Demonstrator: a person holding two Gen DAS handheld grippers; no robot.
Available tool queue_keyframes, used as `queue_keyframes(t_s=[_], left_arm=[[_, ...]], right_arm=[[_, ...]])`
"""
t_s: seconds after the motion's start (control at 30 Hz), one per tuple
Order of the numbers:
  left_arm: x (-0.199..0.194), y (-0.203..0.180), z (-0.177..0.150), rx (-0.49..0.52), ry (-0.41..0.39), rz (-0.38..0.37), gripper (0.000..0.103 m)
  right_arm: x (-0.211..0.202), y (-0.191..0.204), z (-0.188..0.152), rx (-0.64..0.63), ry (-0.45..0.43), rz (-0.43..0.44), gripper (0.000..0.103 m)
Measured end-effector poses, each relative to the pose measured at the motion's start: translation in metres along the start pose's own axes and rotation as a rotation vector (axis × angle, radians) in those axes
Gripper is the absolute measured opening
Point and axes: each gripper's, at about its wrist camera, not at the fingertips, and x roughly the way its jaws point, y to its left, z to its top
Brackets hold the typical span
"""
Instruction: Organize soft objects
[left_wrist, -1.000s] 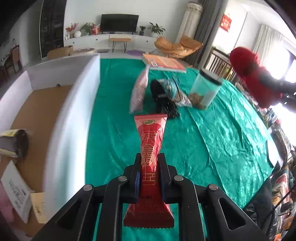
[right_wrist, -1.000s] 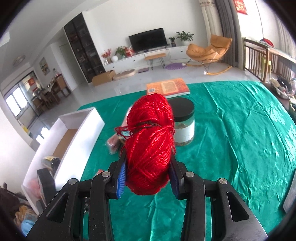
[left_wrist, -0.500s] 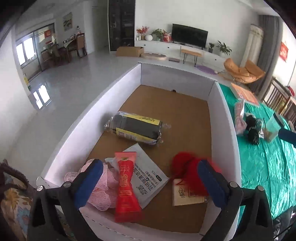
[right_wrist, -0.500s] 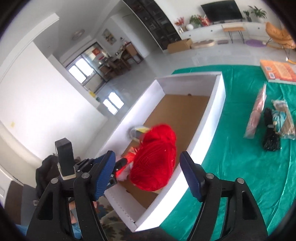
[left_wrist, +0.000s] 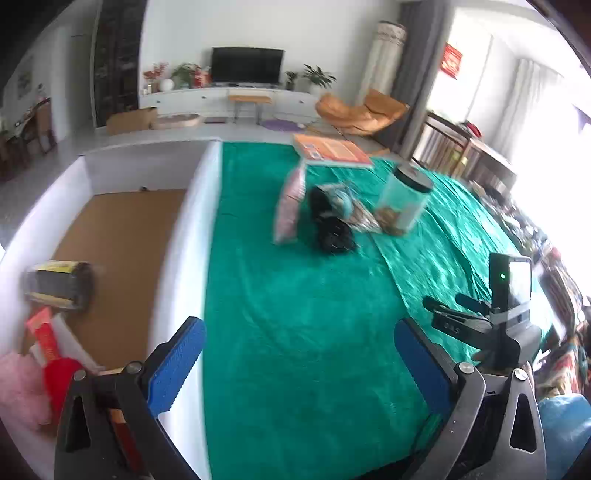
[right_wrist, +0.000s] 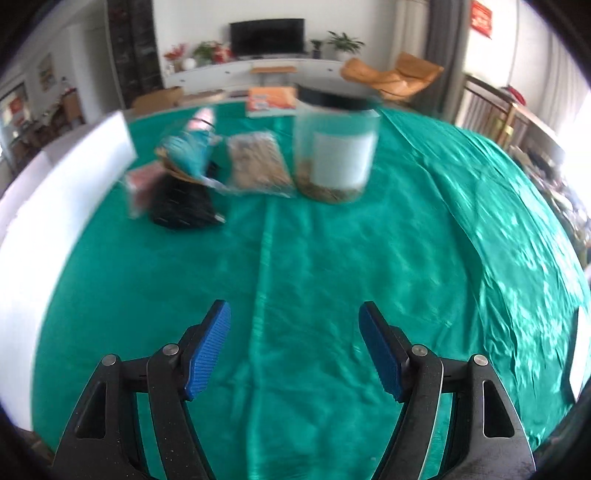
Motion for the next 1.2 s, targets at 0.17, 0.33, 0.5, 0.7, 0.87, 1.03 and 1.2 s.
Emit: queue_keyframes(t_s=[0.17, 0.33, 0.5, 0.7, 0.87, 1.03, 1.2], left_arm=[[0.081, -0.044, -0.011, 0.103, 0.075, 0.035, 0.101], [0.135, -0.027, -0.006, 0.052, 0.107, 0.102, 0.101], [0.16, -0.015, -0.001, 0.074, 0.102, 0.187, 0.102], [0.16, -0.014, -0.001, 0.075, 0.095, 0.182, 0.103], [0.16, -0.014, -0.001, 0.075, 0.095, 0.181, 0.103], [0.16, -0.014, -0.001, 0.075, 0.095, 0.181, 0.103], [0.16, -0.014, -0.001, 0.075, 0.095, 0.181, 0.103]], right_arm=[[0.001, -0.043, -0.01, 0.145, -0.028, -0.009, 0.075], [0.004, -0.042, -0.01, 0.134, -0.021, -0.056, 0.075], [0.006, -0.042, -0.014, 0.139, -0.021, -0.059, 0.079], [0.008, -0.039, -0.015, 0.13, -0.016, -0.055, 0.084], [0.009, -0.039, -0.015, 0.129, -0.016, -0.055, 0.085], [0.009, -0.039, -0.015, 0.13, -0.016, -0.054, 0.085], [0.009, -0.039, -0.015, 0.13, -0.016, -0.054, 0.085]])
